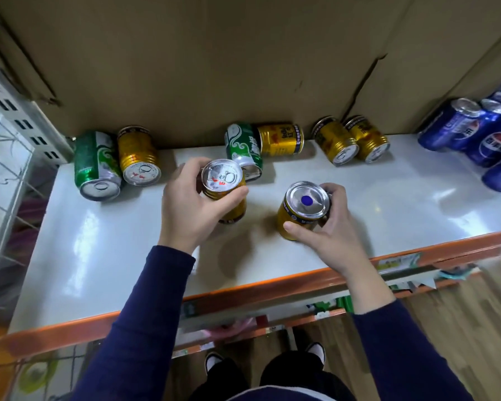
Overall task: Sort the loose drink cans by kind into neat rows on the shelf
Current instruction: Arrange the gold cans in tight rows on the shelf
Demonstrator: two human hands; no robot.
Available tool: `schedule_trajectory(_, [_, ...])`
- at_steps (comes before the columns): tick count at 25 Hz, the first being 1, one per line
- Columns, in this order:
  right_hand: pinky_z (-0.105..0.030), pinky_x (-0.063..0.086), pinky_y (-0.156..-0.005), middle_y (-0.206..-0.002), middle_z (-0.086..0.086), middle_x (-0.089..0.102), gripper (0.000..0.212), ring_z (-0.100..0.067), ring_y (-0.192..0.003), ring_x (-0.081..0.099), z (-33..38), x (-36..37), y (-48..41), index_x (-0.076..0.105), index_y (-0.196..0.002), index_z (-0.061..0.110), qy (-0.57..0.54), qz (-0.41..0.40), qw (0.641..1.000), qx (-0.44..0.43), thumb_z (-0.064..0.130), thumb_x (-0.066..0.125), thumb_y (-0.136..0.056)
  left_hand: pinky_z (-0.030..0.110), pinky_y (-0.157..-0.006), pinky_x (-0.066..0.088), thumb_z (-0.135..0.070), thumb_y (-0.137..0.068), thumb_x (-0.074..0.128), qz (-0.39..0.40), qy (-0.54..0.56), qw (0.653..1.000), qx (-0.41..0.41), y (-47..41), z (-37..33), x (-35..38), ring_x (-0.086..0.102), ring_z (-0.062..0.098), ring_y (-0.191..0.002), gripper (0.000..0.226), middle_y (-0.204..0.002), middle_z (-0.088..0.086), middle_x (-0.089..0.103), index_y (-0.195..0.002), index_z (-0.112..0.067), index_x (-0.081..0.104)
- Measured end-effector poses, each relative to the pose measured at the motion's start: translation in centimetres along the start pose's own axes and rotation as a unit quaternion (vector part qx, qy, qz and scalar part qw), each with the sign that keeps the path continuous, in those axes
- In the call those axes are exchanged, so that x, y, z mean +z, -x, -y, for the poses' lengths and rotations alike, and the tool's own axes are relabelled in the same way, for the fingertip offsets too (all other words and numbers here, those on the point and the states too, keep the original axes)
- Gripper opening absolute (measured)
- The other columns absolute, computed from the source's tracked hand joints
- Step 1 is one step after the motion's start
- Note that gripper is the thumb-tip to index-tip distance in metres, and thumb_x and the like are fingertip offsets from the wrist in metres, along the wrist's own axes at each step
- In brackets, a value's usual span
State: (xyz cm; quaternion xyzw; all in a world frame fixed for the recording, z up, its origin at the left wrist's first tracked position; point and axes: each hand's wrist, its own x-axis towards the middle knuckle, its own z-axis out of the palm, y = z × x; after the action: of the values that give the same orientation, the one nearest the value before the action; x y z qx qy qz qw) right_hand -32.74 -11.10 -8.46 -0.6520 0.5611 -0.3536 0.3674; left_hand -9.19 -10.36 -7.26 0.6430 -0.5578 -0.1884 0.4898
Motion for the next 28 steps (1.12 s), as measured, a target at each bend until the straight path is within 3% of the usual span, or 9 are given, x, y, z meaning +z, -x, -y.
schedule_trajectory(4, [-0.015,0.047,-0.082,-0.105,0.019,0.059,0.067,0.002,-0.099,0.059,-1.3,-1.9,0.9,0.039,-0.112,0.041,-0.036,-0.015,0.999,-0.009,0.042,0.08,-0.059,0.019,-0.079,0.048,-0.056,-0.062,0.076,-0.004,0.034,0.999,-0.002,1.5,-1.1,2.0,0.057,0.004,-0.091,0.055,-0.101,-0.001,0.061,-0.104,-0.024,0.06])
schedule_trajectory(7, [-0.008,0.046,-0.074,-0.104,0.024,0.058,0.064,0.005,-0.098,0.058,-2.6,-5.5,1.6,0.04,-0.108,0.051,-0.057,-0.034,0.998,-0.009,0.041,0.08,-0.06,0.037,-0.081,0.052,-0.062,-0.066,0.069,-0.011,0.057,0.998,0.0,2.4,-3.4,4.6,0.06,0.014,-0.093,0.051,-0.099,-0.001,0.063,-0.101,-0.027,0.06])
schedule_trajectory(10, [-0.002,0.044,-0.069,-0.102,0.031,0.057,0.061,0.012,-0.096,0.057,-4.3,-10.9,2.5,0.041,-0.104,0.057,-0.08,-0.065,0.995,-0.017,0.038,0.082,-0.063,0.033,-0.078,0.052,-0.066,-0.068,0.064,0.017,0.051,0.998,0.022,3.3,-7.3,8.9,0.059,0.011,-0.092,0.05,-0.098,-0.006,0.062,-0.1,-0.029,0.059])
schedule_trajectory(15, [-0.008,0.046,-0.074,-0.104,0.019,0.061,0.061,0.004,-0.097,0.06,-8.7,-21.9,4.5,0.042,-0.108,0.046,-0.063,-0.125,0.989,-0.045,0.04,0.082,-0.061,0.015,-0.075,0.044,-0.069,-0.065,0.063,0.068,0.044,0.993,0.088,6.2,-14.9,19.0,0.053,0.002,-0.088,0.057,-0.094,-0.01,0.058,-0.1,-0.024,0.06])
schedule_trajectory(20, [-0.009,0.046,-0.075,-0.099,0.024,0.063,0.061,0.003,-0.093,0.061,-15.5,-34.9,7.8,0.045,-0.108,0.039,-0.065,-0.163,0.984,-0.038,0.042,0.081,-0.059,0.031,-0.078,0.05,-0.07,-0.064,0.064,0.127,0.051,0.982,0.127,10.4,-23.4,31.0,0.056,0.011,-0.088,0.059,-0.094,-0.005,0.062,-0.098,-0.022,0.061])
schedule_trajectory(25, [-0.013,0.049,-0.073,-0.098,0.021,0.065,0.059,0.0,-0.092,0.064,-20.4,-44.8,9.8,0.049,-0.108,0.032,-0.092,-0.208,0.974,-0.019,0.044,0.083,-0.061,0.009,-0.073,0.04,-0.073,-0.064,0.06,0.17,0.052,0.971,0.157,12.3,-29.7,40.5,0.053,0.006,-0.086,0.063,-0.092,-0.007,0.061,-0.097,-0.02,0.063])
schedule_trajectory(28, [-0.012,0.049,-0.07,-0.098,0.018,0.067,0.06,0.0,-0.09,0.065,-23.6,-49.4,10.2,0.049,-0.108,0.03,-0.105,-0.254,0.961,-0.003,0.042,0.083,-0.061,0.019,-0.074,0.046,-0.071,-0.066,0.062,0.206,0.068,0.96,0.174,12.4,-33.0,46.2,0.057,0.01,-0.085,0.06,-0.09,-0.005,0.064,-0.095,-0.019,0.063])
